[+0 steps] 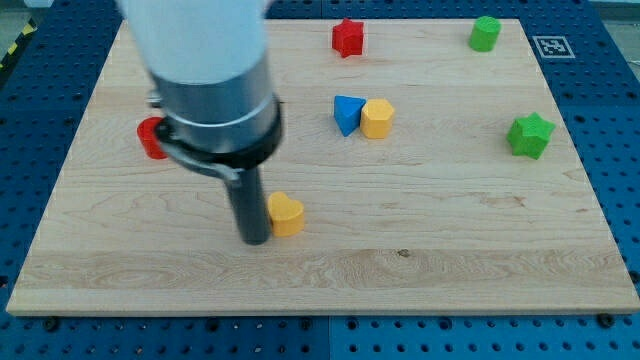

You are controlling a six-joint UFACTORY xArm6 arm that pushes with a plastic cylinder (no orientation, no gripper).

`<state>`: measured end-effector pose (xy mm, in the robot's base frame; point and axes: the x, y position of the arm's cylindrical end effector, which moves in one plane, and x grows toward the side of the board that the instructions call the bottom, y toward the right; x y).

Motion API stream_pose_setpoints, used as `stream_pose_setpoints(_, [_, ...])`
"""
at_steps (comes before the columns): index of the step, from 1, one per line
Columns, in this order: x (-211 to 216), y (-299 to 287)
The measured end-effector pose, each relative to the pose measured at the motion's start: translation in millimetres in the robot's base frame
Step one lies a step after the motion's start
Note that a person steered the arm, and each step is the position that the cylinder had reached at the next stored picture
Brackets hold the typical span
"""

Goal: Slide the heart vertically below the triangle

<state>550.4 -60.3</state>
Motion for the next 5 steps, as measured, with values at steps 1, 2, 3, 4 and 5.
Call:
stream_pose_setpoints(1, [-21.8,38.1])
stream_pose_setpoints(2, [-37.5,51.5])
stream_pose_setpoints(3, [-39.2,72.0])
stream_pose_setpoints(4, [-53.9,75.7])
stream_pose_setpoints(5, [-63.6,40.8])
